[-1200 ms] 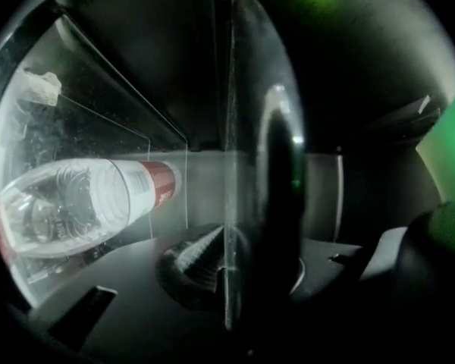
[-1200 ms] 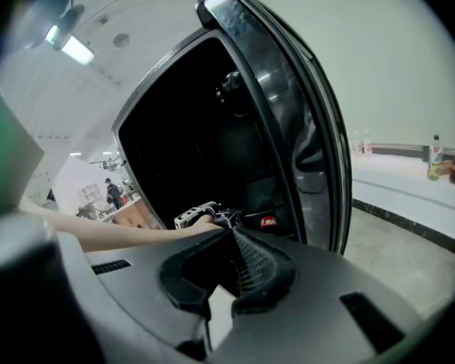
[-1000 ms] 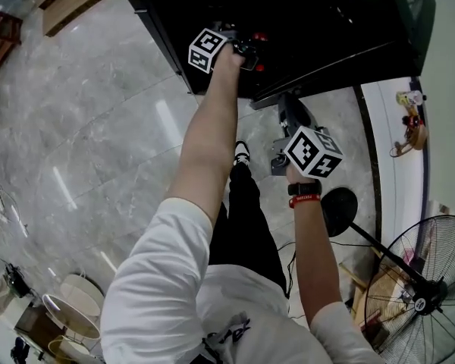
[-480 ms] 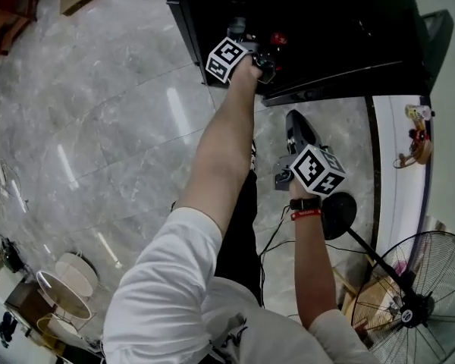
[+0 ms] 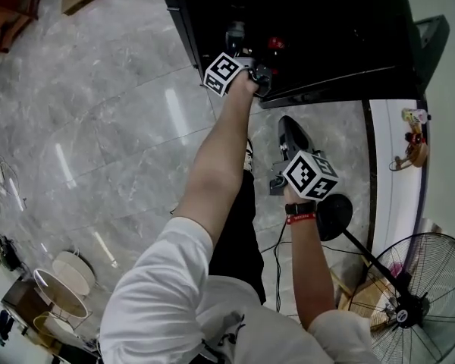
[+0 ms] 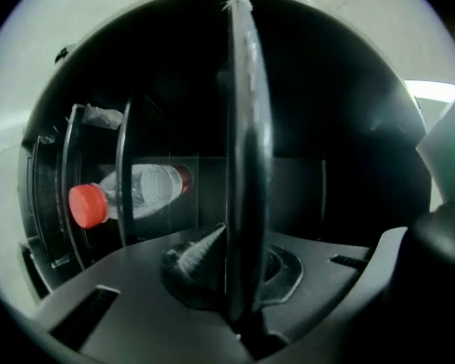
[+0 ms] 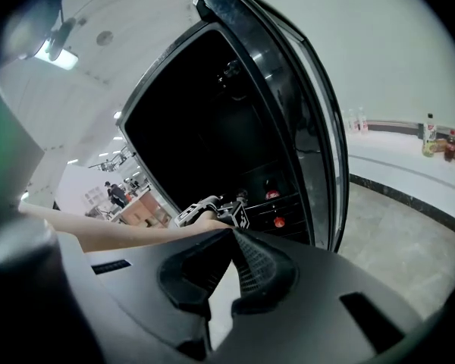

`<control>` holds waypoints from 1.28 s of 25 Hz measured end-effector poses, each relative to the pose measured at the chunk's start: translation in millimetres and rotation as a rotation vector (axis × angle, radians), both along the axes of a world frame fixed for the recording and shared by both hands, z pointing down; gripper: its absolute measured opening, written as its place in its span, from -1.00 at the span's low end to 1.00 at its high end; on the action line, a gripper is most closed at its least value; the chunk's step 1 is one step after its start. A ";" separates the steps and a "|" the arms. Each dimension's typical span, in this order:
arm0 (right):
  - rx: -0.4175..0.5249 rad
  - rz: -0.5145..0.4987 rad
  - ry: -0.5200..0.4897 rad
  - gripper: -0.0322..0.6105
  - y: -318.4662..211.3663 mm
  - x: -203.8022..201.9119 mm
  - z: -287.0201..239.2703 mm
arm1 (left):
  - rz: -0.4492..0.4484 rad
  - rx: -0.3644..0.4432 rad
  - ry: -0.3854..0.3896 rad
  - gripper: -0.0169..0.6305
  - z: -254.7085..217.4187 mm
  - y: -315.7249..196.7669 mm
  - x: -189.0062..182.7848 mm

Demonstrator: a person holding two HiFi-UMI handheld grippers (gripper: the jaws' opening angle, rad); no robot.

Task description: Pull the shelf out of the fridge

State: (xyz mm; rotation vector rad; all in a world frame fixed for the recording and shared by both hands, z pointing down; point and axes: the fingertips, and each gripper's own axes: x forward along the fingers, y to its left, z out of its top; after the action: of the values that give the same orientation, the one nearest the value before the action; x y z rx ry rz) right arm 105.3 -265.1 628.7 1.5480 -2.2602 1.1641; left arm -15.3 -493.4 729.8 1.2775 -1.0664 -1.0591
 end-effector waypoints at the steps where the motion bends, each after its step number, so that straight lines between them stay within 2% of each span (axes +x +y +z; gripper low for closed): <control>1: 0.000 0.007 -0.006 -0.90 0.1 0.7 -1.5 | 0.006 0.000 0.000 -0.86 -0.3 2.4 1.0; 18: -0.019 0.081 -0.059 -0.90 14.1 20.9 -8.5 | 0.017 -0.009 0.012 -0.86 -1.2 40.6 2.9; 32: -0.017 0.074 -0.053 -0.90 18.2 15.7 -16.0 | 0.034 -0.010 0.015 -0.86 -1.7 58.4 -1.9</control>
State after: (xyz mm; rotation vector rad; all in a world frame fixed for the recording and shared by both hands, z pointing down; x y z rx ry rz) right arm 121.0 -246.9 612.7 1.6267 -2.2371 1.2545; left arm -17.2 -435.1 728.1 1.2738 -1.0345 -1.0348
